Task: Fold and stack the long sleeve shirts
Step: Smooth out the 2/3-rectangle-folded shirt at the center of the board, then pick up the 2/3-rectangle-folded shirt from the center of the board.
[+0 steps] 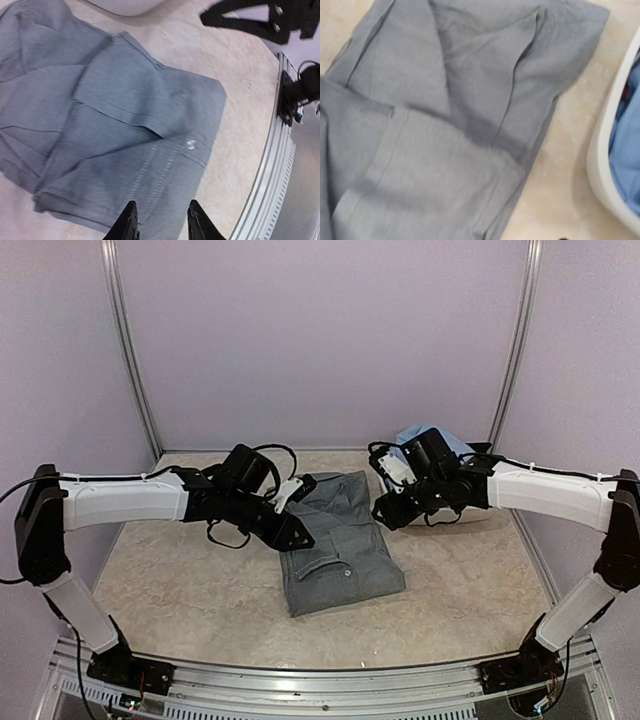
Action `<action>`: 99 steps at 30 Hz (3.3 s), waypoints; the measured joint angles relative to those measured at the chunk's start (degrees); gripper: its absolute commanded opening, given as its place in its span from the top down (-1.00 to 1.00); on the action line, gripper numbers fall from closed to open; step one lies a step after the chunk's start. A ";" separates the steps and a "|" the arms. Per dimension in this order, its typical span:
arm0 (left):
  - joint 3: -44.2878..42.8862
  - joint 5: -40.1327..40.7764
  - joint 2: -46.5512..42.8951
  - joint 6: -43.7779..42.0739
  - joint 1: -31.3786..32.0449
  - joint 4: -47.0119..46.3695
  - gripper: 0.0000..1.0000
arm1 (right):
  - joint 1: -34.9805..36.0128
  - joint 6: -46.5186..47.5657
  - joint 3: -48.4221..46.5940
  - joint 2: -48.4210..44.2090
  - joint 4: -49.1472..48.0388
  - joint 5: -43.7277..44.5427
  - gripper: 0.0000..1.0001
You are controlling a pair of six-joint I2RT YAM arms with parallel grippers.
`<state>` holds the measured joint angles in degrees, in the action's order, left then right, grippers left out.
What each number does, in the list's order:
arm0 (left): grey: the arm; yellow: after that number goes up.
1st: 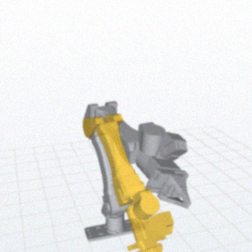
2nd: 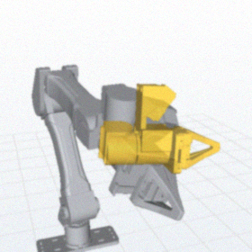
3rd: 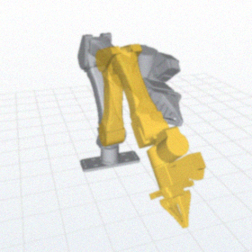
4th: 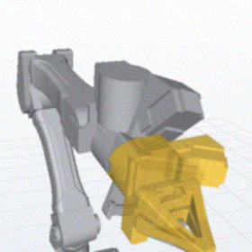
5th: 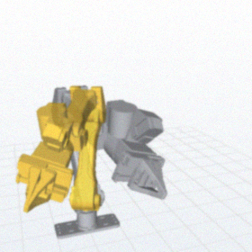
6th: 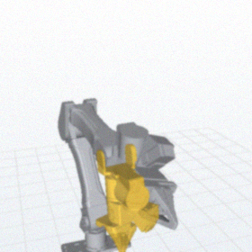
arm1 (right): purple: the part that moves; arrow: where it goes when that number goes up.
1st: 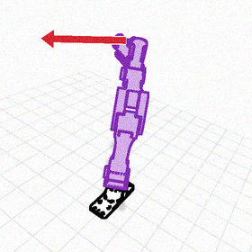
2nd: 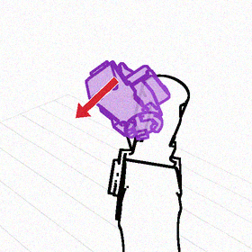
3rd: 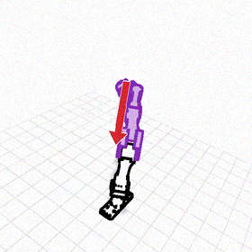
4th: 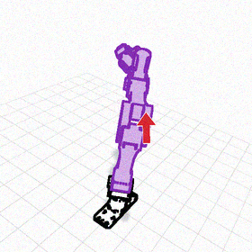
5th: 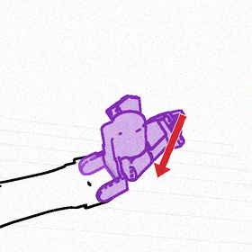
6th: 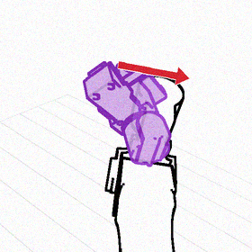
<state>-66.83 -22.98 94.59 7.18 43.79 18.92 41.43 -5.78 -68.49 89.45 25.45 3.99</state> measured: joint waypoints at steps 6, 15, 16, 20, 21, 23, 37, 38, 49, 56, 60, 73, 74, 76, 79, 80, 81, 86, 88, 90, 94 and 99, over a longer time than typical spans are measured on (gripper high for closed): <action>-0.24 3.21 4.55 -2.23 8.46 0.44 0.36 | 0.00 -1.31 5.11 -4.31 -0.55 -2.16 -0.23; -7.34 21.27 13.57 -5.60 12.33 5.25 0.39 | 0.00 -2.40 8.70 -4.39 -1.42 -4.24 -0.22; -7.63 23.02 13.70 -5.77 12.28 5.44 0.39 | 0.00 -2.47 8.81 -4.39 -1.49 -4.44 -0.22; -9.16 29.97 13.70 -6.03 12.20 5.99 0.38 | 0.00 -2.67 9.16 -4.39 -1.99 -4.98 -0.22; -9.55 31.74 13.70 -6.14 12.20 5.90 0.38 | 0.00 -2.67 9.31 -4.39 -2.12 -5.11 -0.22; -10.08 35.08 13.70 -6.45 12.20 5.25 0.38 | 0.00 -2.69 9.57 -4.39 -2.34 -5.29 -0.21; -12.37 52.85 15.43 -6.05 11.63 -0.57 -0.02 | 0.00 -2.91 13.16 -4.66 -3.61 -5.14 -0.22; -12.37 54.47 15.41 -5.27 11.45 -1.18 -0.07 | 0.00 -2.91 13.38 -4.81 -3.87 -5.25 -0.22; 0.39 39.50 2.95 -3.85 9.75 -8.00 -0.22 | 0.92 -1.18 22.69 -16.50 -6.80 -12.98 -0.59; 15.28 27.47 -4.59 -9.77 18.97 -12.92 -0.23 | 0.94 -6.49 26.47 -16.20 -7.67 -13.55 -0.58; 16.11 28.17 -3.06 -13.46 23.80 -12.70 -0.23 | 0.94 -9.25 27.85 -15.87 -8.85 -15.39 -0.58; 12.41 41.11 8.22 -18.58 25.94 -9.05 0.47 | 0.94 -11.54 28.79 -16.68 -10.97 -18.75 -0.55; 12.17 41.53 8.57 -18.32 26.01 -8.96 0.60 | 0.94 -11.56 28.83 -16.57 -11.02 -18.80 -0.55; 12.02 42.49 9.38 -18.95 26.32 -8.59 0.86 | 0.94 -11.54 28.96 -16.52 -10.95 -18.78 -0.54; 11.93 42.93 9.53 -18.73 27.04 -7.39 1.00 | 0.94 -11.47 29.07 -16.90 -10.73 -18.75 -0.52; 11.93 43.01 9.51 -18.69 27.26 -6.82 1.00 | 0.94 -11.45 29.11 -17.38 -10.60 -18.78 -0.51; 11.91 42.95 9.42 -18.49 27.43 -6.43 1.00 | 0.96 -11.41 29.16 -18.03 -10.49 -18.78 -0.51; 11.91 39.15 7.65 -17.40 27.54 -2.40 1.00 | 2.54 -10.38 30.12 -23.04 -10.86 -18.82 -0.46; 11.91 36.17 6.47 -17.29 27.54 -0.11 1.00 | 5.51 -9.81 31.41 -25.59 -11.28 -17.27 -0.44; 11.93 32.54 4.90 -17.35 27.47 2.38 1.00 | 10.16 -8.85 33.27 -28.48 -12.55 -14.97 -0.43; 11.93 24.72 1.53 -18.45 26.34 6.75 1.00 | 18.51 -7.52 37.29 -32.24 -15.76 -9.97 -0.43; 11.91 15.19 -0.90 -19.89 24.61 10.54 1.00 | 28.61 -7.21 42.34 -32.59 -20.09 -2.21 -0.43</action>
<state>-54.92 -7.79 93.69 -12.71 68.40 29.45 70.04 -12.99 -26.15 56.86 5.37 1.78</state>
